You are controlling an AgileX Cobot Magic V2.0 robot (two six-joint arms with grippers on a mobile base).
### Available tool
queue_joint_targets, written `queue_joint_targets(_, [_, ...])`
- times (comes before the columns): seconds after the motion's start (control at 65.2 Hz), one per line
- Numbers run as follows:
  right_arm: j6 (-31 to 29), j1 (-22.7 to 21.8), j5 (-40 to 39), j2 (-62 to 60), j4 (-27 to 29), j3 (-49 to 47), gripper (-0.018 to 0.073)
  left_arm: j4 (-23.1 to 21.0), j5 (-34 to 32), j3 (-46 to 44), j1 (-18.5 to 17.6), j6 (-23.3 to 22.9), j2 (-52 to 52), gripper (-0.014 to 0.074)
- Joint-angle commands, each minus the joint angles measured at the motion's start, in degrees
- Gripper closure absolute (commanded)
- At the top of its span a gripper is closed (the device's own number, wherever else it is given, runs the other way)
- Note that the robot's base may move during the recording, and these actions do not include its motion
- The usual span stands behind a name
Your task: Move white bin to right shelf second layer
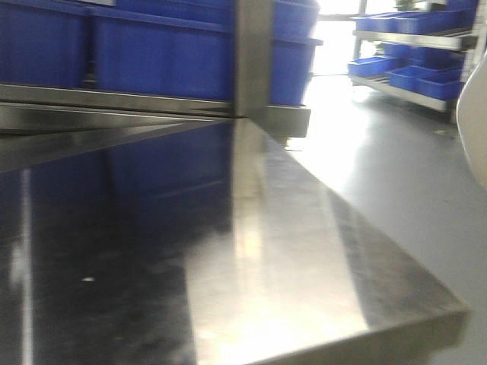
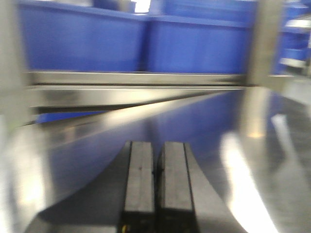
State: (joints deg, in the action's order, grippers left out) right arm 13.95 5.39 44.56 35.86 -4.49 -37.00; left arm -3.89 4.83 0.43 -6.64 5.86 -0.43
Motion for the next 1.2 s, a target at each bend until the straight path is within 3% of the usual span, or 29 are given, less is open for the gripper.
queue_joint_targets(0.0, [0.1, -0.3, -4.7, -0.2, -0.1, -1.8, 0.0511, -0.3, -4.8, 2.1, -1.1, -0.1, -0.9, 0.0512])
queue_joint_targets(1.181, [0.1, -0.3, -4.7, -0.2, -0.1, -1.8, 0.0511, -0.3, -4.8, 2.1, -1.1, -0.1, -0.9, 0.0512])
